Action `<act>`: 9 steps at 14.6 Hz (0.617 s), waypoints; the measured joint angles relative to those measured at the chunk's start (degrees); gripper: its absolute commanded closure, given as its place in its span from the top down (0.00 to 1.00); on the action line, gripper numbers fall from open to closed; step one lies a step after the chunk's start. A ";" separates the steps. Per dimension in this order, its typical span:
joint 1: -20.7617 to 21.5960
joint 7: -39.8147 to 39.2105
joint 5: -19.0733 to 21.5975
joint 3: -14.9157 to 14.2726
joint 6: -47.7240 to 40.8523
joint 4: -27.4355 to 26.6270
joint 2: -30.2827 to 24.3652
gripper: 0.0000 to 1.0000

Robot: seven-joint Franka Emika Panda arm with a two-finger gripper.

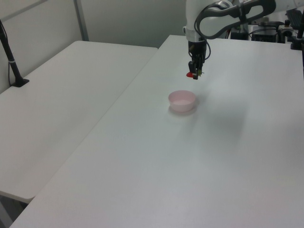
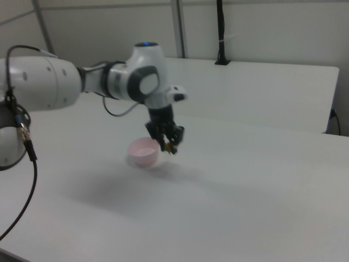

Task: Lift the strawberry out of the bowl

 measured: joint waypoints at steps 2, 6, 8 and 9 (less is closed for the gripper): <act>-3.58 -5.40 -0.60 -0.05 4.61 -0.12 2.67 0.30; -4.06 -6.10 -2.89 0.15 7.36 -0.49 4.62 0.82; -3.92 -6.10 -3.22 0.19 7.36 -0.67 4.63 1.00; -3.81 -6.10 -3.27 0.19 7.36 -0.74 4.62 1.00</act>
